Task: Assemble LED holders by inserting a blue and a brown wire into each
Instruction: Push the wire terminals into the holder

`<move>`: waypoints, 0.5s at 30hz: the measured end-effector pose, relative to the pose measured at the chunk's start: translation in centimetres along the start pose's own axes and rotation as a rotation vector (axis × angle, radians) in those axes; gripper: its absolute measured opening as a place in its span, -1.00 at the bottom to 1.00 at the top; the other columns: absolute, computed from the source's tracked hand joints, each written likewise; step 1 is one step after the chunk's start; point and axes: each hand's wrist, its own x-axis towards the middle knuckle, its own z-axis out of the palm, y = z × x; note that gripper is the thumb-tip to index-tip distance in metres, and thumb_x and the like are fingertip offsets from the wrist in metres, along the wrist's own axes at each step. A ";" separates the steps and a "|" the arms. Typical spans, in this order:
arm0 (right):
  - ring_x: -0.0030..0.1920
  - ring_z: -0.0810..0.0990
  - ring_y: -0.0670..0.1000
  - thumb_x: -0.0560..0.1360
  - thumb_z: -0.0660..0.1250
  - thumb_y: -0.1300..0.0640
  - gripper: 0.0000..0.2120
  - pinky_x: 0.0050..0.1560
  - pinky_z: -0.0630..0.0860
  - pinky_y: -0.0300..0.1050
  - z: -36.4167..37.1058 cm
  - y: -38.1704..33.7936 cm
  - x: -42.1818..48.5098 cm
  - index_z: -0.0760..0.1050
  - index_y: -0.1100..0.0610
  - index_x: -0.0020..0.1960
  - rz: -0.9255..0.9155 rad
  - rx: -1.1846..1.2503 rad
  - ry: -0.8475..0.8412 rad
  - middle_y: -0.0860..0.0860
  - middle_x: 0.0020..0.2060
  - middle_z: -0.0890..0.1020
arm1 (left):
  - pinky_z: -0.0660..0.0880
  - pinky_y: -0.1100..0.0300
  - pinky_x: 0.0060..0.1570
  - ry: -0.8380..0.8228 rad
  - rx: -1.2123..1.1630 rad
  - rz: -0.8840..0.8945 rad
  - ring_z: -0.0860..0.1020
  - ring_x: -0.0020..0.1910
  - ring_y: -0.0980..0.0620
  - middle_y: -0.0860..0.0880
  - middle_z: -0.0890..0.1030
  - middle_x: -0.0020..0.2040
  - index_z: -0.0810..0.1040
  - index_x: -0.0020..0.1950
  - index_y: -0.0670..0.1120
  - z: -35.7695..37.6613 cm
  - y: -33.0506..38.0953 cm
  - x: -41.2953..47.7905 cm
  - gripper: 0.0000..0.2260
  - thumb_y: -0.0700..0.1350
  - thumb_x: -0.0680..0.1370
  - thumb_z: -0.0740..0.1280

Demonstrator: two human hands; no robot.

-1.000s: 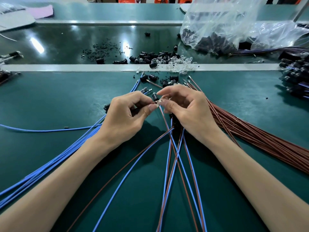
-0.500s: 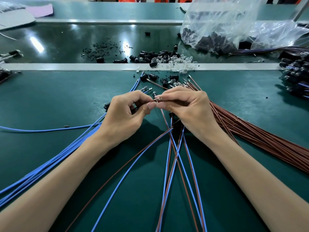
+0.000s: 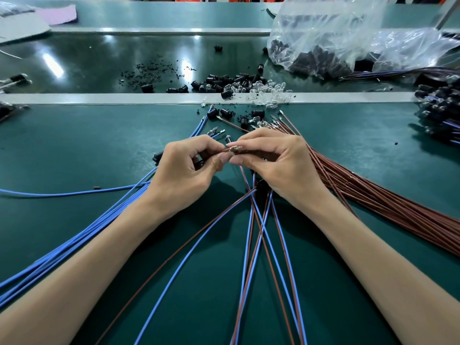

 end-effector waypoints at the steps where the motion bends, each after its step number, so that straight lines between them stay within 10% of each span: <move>1: -0.14 0.60 -0.14 0.34 0.50 0.28 -0.75 -0.04 0.53 -0.26 0.0 0.0 0.0 0.64 0.27 0.01 -0.012 -0.011 -0.001 0.00 -0.17 0.64 | 0.40 0.36 -0.33 0.000 0.004 0.001 0.48 -0.35 0.14 0.08 0.54 -0.35 0.56 -0.16 -0.04 0.0 0.0 0.0 -0.92 -0.20 0.50 0.37; 15: -0.24 0.55 -0.11 0.40 0.47 0.31 -0.91 -0.14 0.48 -0.35 0.0 0.0 -0.1 0.67 0.29 -0.09 -0.249 -0.277 0.060 0.09 -0.23 0.65 | 0.35 0.36 -0.36 -0.016 -0.031 -0.042 0.43 -0.41 0.21 0.06 0.53 -0.38 0.59 -0.16 -0.18 0.1 0.2 -0.1 -0.84 -0.10 0.50 0.34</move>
